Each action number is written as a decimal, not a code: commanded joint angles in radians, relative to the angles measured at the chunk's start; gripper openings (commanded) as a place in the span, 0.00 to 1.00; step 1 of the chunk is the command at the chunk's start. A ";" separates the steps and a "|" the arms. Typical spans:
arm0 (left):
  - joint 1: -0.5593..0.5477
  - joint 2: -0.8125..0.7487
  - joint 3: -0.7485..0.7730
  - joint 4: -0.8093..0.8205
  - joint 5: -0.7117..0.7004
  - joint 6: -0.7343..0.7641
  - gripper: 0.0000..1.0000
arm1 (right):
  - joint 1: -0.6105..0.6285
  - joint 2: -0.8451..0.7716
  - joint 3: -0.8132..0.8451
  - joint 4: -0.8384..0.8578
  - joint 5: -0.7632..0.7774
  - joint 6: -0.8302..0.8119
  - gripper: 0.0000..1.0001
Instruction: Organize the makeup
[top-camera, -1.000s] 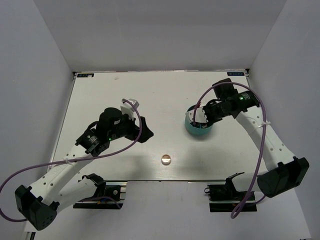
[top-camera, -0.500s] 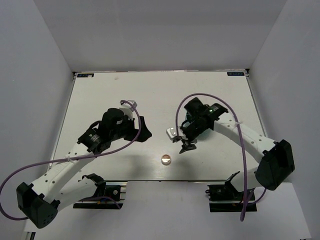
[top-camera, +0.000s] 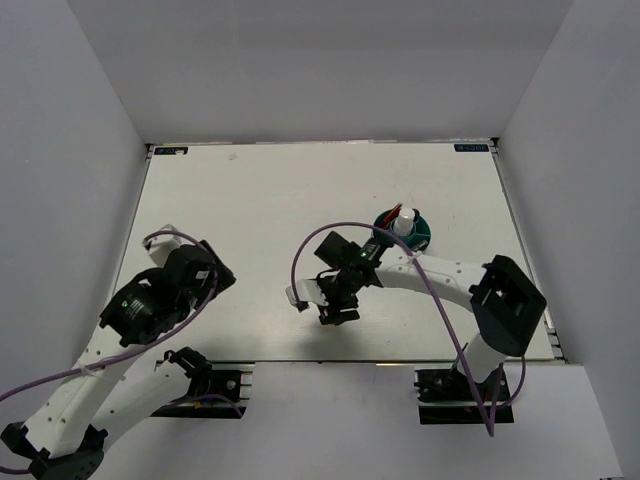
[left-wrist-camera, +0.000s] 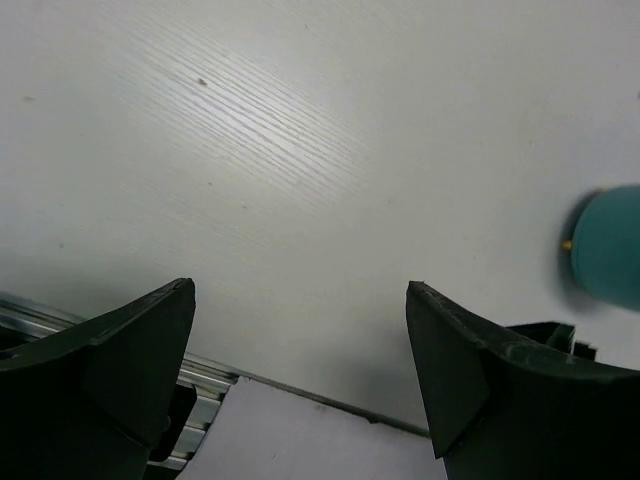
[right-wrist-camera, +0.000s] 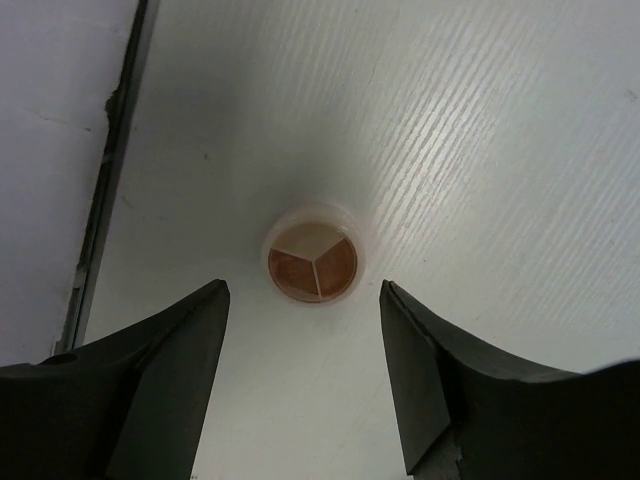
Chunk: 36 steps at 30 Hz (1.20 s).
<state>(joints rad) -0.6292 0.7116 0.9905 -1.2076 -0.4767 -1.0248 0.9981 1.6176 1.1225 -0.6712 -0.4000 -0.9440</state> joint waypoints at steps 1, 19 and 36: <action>0.003 -0.020 0.046 -0.205 -0.160 -0.170 0.95 | 0.046 0.034 0.025 0.048 0.116 0.077 0.68; -0.006 -0.044 0.031 -0.161 -0.169 -0.169 0.95 | 0.172 0.165 0.091 0.001 0.368 0.143 0.86; -0.006 -0.057 0.019 -0.145 -0.145 -0.169 0.95 | 0.238 0.235 0.109 -0.027 0.494 0.128 0.73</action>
<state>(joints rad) -0.6315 0.6628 1.0088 -1.3399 -0.6170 -1.1797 1.2224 1.8362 1.1973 -0.6800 0.0731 -0.8154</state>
